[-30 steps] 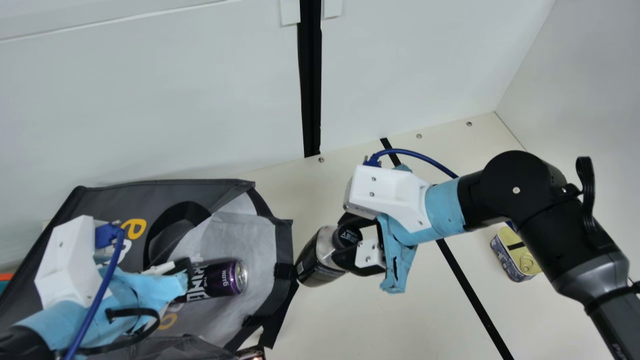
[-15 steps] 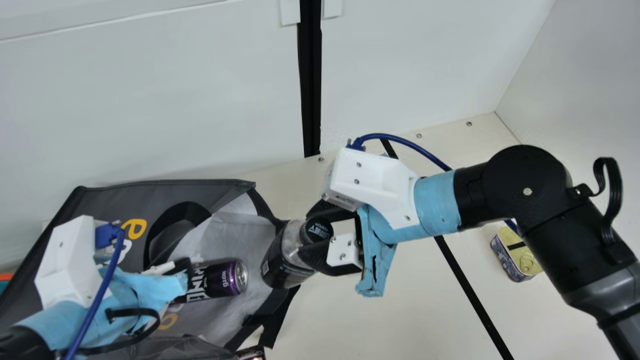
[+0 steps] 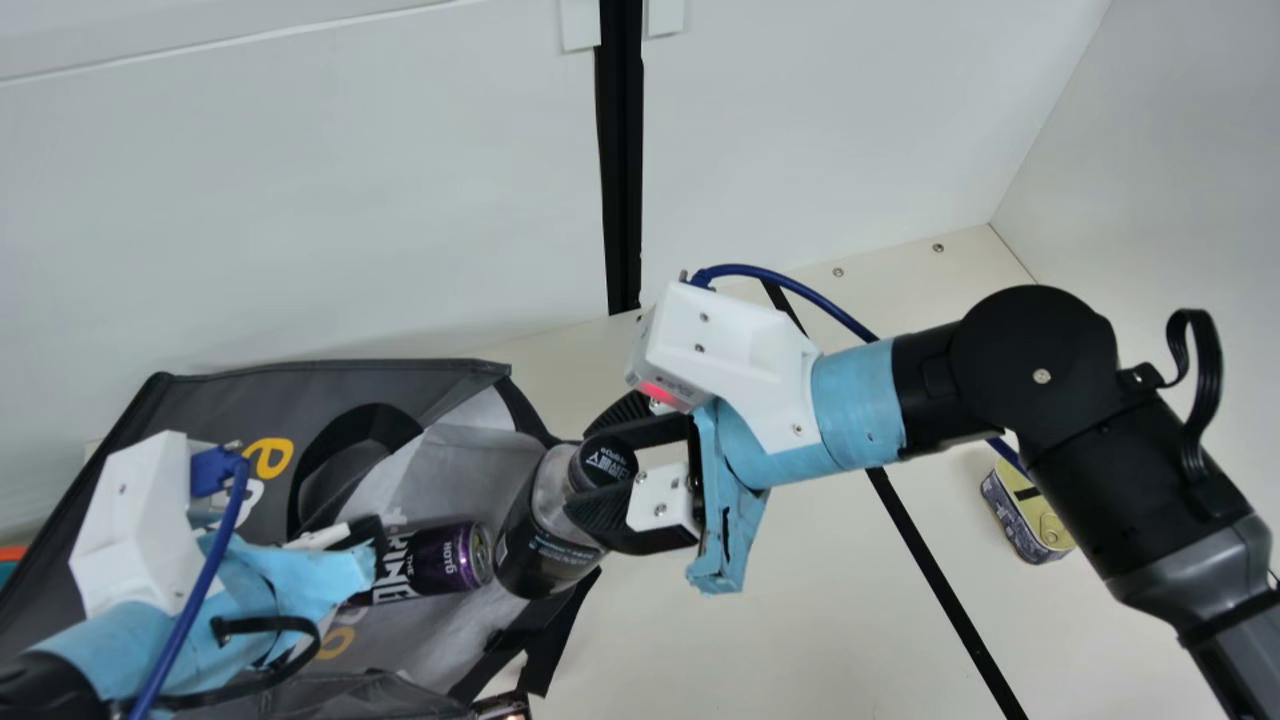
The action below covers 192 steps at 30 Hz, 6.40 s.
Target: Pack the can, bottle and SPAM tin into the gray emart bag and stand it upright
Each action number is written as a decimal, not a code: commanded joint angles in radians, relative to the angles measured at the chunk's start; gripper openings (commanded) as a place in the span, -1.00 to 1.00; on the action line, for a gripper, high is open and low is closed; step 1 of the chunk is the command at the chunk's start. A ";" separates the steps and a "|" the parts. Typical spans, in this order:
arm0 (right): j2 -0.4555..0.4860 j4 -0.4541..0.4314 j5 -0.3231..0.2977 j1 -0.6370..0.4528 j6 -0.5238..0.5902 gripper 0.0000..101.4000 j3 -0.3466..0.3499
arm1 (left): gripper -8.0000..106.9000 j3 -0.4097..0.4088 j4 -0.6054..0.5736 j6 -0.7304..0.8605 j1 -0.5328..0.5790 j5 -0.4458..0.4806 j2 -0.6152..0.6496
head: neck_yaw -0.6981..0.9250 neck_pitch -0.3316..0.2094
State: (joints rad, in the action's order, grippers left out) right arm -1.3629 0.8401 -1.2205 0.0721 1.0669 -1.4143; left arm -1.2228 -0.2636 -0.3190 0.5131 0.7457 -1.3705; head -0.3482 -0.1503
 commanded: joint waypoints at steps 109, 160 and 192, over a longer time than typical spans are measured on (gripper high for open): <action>-0.439 -0.009 0.351 0.339 -0.072 0.05 -0.122 | -1.00 0.000 0.000 0.000 0.000 0.000 0.000 | -0.001 -0.024; -0.155 0.042 0.010 -0.122 0.121 0.87 -0.054 | -1.00 0.000 0.000 0.000 0.000 0.000 0.000 | -0.001 -0.024; 0.015 -0.175 0.099 -0.418 -0.065 0.87 -0.068 | -1.00 0.000 0.000 0.000 0.000 0.000 0.000 | -0.001 -0.024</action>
State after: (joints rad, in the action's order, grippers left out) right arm -1.3579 0.6917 -1.1421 -0.3439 1.0261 -1.4858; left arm -1.2228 -0.2636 -0.3190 0.5131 0.7457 -1.3705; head -0.3482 -0.1519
